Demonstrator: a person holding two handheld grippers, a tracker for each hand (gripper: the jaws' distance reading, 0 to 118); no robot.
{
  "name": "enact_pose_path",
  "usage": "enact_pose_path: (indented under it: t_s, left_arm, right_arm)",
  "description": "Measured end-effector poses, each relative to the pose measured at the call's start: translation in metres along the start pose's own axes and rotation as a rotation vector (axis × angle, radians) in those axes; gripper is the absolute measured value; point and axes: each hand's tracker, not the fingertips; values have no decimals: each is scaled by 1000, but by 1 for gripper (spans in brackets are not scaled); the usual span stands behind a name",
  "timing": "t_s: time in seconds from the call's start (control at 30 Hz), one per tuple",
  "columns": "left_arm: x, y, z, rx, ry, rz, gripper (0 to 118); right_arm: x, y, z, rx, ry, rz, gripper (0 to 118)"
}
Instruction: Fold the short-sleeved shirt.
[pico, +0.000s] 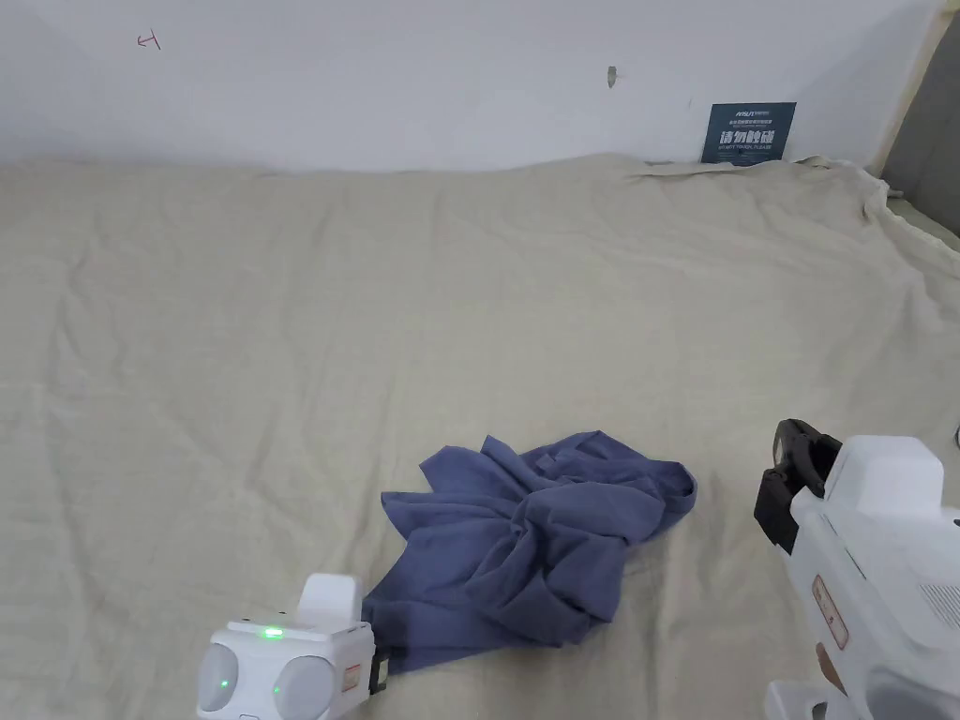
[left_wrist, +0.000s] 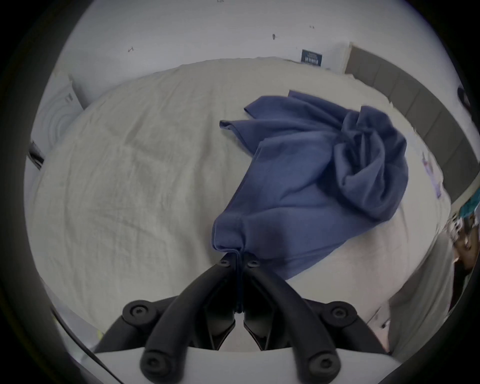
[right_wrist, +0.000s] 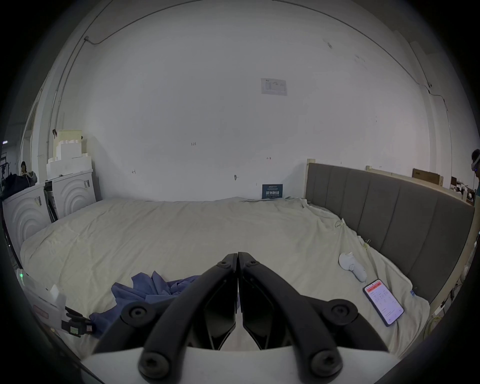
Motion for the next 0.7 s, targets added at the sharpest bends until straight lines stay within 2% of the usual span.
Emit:
enact_pose_path:
  t_s: [0.23,0.3,0.37,0.4,0.43,0.47,0.5,0.6,0.7]
  left_arm:
    - [-9,18,36,89,-66,49,0]
    - [-10,22,40,98,-77,57,0]
    - [-8,25,42,103,-85,62,0]
    - [-8,26,42,104,-87,62,0]
    - [-7,26,42,108,-88,62,0]
    - [-7,27,42,109,-89,62,0]
    - [-7,28,42,106,-91,61,0]
    - [-7,30,42,105,-96,61,0]
    - [-7,30,42,102,-97,58,0]
  right_arm:
    - [13,-14,-86,-229,39,14,3]
    - [9,-18,-108,-286,44,4,21]
    - [12,-25,-134,-370,41,-7,55]
    - [12,-30,-149,-413,43,-17,62]
    - [13,-35,-162,-456,39,-36,62]
    - [14,-40,-172,-475,40,-56,85]
    - [16,-45,-183,-500,44,-69,93]
    - [11,-56,-203,-589,30,-108,96]
    - [2,-64,-212,-650,34,-104,96]
